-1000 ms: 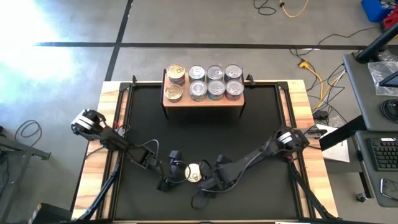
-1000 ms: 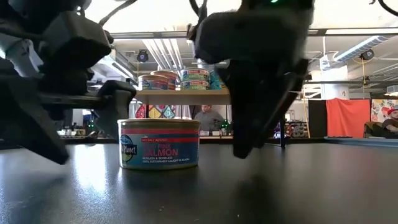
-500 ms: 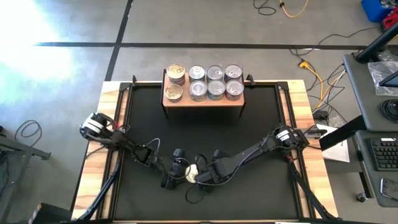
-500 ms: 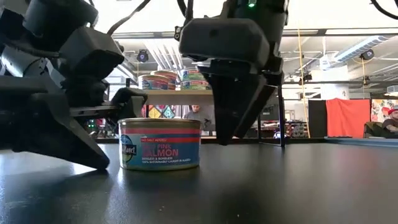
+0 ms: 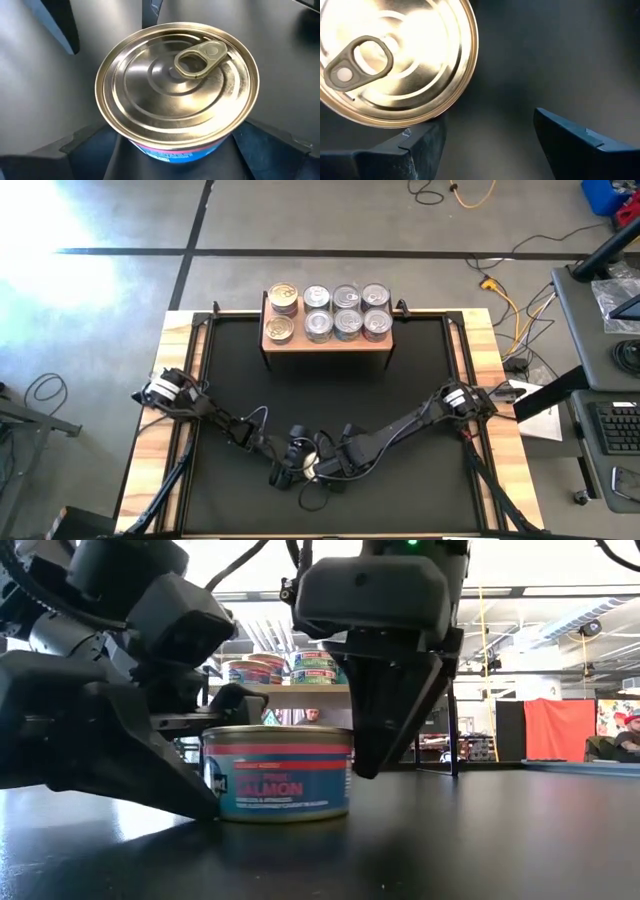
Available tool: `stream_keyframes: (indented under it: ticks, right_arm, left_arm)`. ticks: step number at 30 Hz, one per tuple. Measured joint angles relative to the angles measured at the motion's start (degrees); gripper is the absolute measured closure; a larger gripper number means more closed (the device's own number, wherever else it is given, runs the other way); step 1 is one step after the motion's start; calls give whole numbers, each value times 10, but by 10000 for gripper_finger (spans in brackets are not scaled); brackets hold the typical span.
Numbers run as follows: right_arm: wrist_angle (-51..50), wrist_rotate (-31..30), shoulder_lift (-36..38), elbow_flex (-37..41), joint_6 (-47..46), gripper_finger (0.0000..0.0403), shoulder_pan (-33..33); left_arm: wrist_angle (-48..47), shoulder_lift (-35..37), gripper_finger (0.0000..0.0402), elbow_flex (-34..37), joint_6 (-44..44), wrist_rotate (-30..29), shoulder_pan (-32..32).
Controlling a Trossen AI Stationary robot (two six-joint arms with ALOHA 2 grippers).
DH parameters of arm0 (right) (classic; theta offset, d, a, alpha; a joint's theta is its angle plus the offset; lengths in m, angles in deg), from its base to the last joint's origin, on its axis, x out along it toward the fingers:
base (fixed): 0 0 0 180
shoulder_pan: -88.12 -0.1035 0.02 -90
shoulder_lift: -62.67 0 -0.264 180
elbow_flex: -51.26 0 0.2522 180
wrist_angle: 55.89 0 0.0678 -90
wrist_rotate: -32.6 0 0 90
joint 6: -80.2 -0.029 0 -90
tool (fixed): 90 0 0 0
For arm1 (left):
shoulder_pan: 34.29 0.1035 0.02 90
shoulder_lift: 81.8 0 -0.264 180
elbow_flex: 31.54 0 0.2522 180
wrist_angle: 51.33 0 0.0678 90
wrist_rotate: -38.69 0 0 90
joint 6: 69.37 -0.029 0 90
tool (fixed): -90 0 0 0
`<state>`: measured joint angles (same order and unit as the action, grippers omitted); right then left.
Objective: Stack canned seafood by type on shelf
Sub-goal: Stack the blue pink tuna can on top of the other blue pink tuna can on the shelf
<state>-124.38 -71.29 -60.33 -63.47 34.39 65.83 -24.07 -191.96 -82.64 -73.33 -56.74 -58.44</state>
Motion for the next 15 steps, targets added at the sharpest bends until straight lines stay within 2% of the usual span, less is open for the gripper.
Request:
stream_keyframes:
  ticks: [8, 15]
  right_arm:
    - [-12, 10, 1, 1, 4, 113, 5]
    - [-29, 68, 2, 1, 38, 108, 4]
  left_arm:
    - [-1, -27, 35, -48, -2, 20, 0]
    - [16, -70, 34, -93, -6, 34, 1]
